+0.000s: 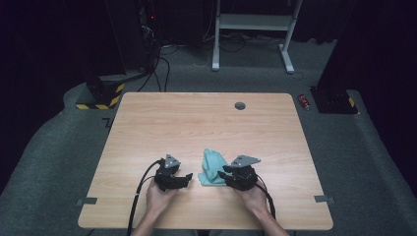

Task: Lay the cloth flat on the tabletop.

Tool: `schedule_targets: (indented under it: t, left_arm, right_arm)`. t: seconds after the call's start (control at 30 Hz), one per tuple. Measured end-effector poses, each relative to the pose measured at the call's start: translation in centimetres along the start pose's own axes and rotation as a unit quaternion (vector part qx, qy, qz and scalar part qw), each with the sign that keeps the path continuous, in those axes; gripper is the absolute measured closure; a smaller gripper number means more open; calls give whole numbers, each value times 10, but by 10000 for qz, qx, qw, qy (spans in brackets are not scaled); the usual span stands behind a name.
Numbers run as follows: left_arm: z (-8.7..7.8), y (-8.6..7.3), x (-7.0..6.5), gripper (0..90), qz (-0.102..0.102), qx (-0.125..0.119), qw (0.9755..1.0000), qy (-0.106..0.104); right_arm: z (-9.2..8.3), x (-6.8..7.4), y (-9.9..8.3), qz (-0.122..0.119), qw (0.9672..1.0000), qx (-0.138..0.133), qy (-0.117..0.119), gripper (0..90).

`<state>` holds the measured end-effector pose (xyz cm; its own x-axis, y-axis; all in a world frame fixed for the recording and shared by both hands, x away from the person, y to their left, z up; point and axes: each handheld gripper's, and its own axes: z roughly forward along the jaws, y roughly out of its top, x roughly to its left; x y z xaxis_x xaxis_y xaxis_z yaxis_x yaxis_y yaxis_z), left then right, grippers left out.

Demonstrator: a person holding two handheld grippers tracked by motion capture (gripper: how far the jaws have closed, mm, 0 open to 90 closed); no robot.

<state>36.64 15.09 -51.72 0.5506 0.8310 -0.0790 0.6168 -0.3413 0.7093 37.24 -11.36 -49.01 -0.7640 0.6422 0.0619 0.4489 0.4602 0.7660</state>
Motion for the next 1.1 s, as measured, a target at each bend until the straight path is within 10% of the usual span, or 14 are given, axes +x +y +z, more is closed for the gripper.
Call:
schedule_targets:
  t: [0.57, 1.1]
  left_arm:
    - [18, 13, -24, 357, 378, 78, 9991, 170]
    - [17, 13, -23, 323, 316, 85, 9994, 145]
  right_arm:
    - [31, 8, 12, -174, 9985, 504, 155, 884]
    - [6, 1, 34, -72, 9998, 5, 204, 900]
